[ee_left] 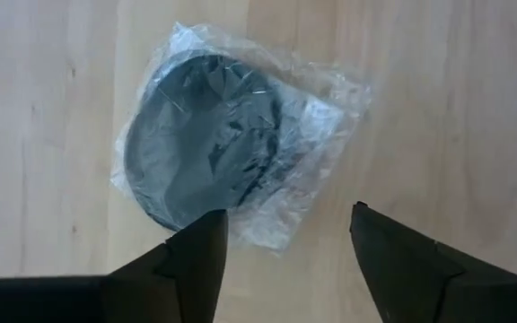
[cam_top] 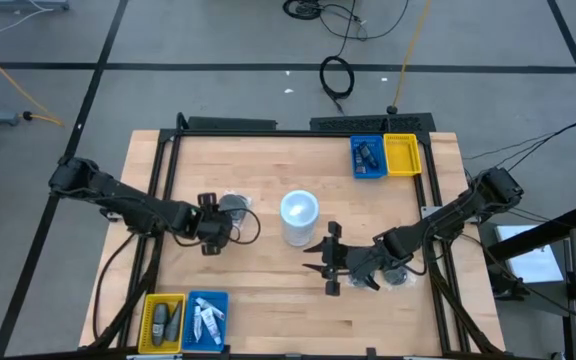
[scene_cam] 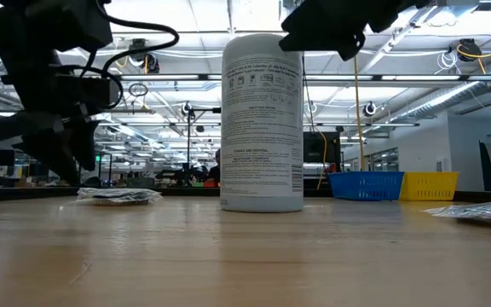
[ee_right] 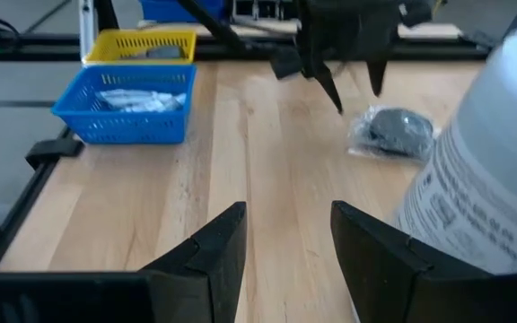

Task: Pick & Place Travel size toiletries
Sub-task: Put the black hairbrush into the top yellow bin

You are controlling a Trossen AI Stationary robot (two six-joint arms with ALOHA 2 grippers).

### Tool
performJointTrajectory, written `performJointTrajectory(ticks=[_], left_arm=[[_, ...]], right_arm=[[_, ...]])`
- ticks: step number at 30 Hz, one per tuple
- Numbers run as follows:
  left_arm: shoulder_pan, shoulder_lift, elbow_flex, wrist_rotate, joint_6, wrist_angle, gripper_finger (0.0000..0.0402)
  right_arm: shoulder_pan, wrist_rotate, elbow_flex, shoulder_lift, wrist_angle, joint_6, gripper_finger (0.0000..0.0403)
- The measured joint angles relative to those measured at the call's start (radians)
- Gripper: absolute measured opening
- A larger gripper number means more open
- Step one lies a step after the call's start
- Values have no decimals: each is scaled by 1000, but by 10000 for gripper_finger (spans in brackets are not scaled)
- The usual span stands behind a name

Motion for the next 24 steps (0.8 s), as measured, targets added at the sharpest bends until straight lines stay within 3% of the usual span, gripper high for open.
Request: performJointTrajectory(ticks=[6, 14, 24], left_arm=[[44, 0, -19, -90, 7, 44, 226], [92, 0, -69, 2, 69, 138, 196], [140, 0, -130, 6, 76, 234, 186]], right_arm=[[0, -9, 0, 0, 31, -22, 155], [0, -27, 0, 0, 29, -23, 155], [0, -27, 0, 0, 28, -23, 155]])
